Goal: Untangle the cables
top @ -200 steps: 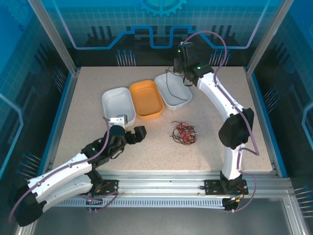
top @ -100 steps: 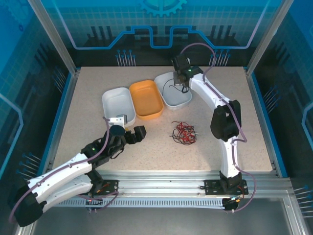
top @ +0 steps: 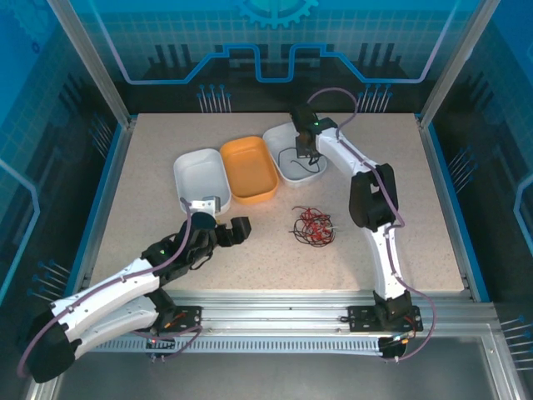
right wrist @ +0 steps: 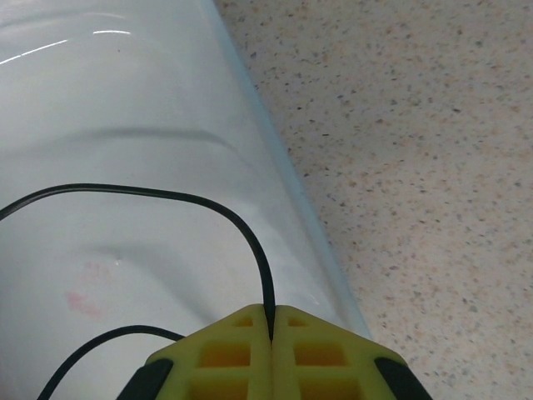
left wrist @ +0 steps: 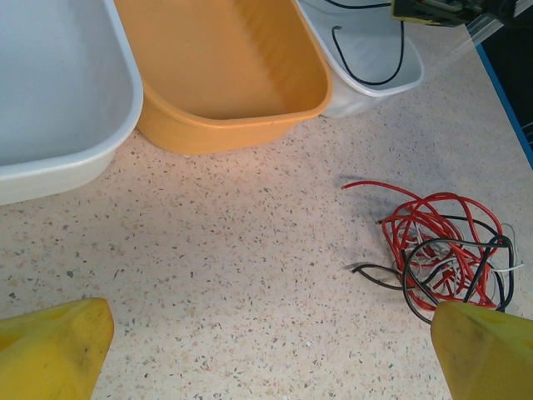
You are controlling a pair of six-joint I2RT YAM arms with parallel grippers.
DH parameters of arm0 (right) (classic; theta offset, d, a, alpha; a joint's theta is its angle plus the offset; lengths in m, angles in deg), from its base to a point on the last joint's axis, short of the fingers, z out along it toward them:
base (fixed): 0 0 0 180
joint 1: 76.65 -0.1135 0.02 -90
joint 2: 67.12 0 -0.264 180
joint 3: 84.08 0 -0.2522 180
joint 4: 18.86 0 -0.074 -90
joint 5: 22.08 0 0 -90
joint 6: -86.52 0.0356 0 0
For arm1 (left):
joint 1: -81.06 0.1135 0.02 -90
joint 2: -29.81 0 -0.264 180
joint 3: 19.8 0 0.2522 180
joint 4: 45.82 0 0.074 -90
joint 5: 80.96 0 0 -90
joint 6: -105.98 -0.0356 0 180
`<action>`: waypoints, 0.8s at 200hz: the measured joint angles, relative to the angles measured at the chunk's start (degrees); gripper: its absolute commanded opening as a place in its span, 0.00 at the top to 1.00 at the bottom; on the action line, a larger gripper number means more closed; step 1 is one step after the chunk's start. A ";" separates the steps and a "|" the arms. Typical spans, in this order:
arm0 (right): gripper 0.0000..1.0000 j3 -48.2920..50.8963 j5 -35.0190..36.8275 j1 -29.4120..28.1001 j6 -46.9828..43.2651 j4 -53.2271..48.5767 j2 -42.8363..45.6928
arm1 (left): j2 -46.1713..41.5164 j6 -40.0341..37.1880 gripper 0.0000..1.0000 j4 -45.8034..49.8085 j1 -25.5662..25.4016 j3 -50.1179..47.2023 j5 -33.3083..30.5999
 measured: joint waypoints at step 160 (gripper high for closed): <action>0.40 17.75 -6.05 -0.20 -1.44 4.85 21.22 | 5.18 0.17 0.01 -0.48 0.22 0.13 2.40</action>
